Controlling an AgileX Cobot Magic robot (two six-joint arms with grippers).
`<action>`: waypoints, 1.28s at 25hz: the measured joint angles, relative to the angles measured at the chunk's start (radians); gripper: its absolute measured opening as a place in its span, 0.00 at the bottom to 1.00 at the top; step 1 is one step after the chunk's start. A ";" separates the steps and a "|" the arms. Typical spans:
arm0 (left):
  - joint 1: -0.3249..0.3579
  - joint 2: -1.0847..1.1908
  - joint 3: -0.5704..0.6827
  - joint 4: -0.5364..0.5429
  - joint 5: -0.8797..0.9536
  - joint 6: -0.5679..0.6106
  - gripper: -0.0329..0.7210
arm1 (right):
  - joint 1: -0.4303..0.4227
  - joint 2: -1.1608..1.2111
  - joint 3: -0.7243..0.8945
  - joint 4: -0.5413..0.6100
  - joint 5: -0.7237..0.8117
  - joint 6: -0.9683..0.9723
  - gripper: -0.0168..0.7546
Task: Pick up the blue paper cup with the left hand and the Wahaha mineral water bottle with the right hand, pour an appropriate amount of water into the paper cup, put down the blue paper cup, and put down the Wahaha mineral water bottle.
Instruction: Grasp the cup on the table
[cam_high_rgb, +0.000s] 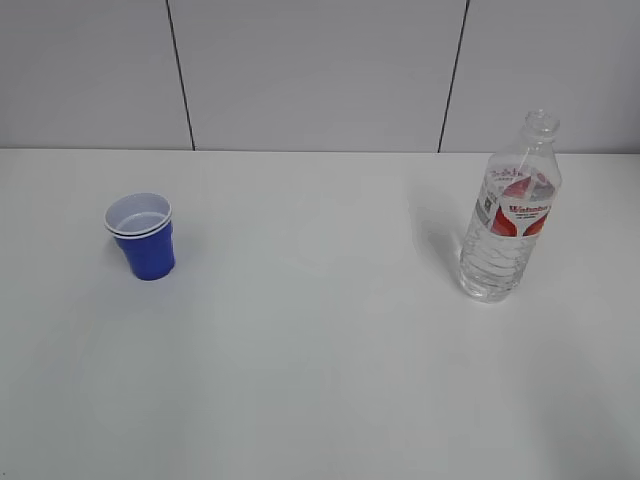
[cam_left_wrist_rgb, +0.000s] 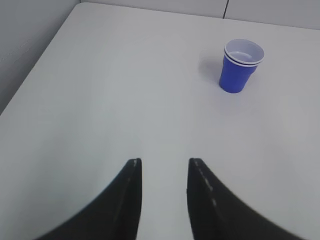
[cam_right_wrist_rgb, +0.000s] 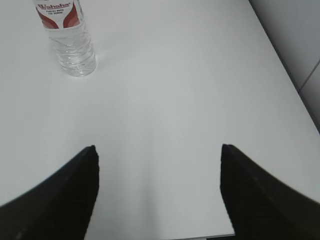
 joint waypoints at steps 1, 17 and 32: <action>0.000 0.000 0.000 0.000 0.000 0.000 0.36 | 0.000 0.000 0.000 0.000 0.000 0.000 0.76; 0.000 0.000 0.000 0.000 0.000 0.000 0.36 | 0.000 0.000 0.000 0.000 0.000 0.000 0.76; 0.000 0.000 0.000 -0.007 0.000 0.000 0.36 | 0.000 0.000 0.000 -0.104 -0.002 -0.004 0.76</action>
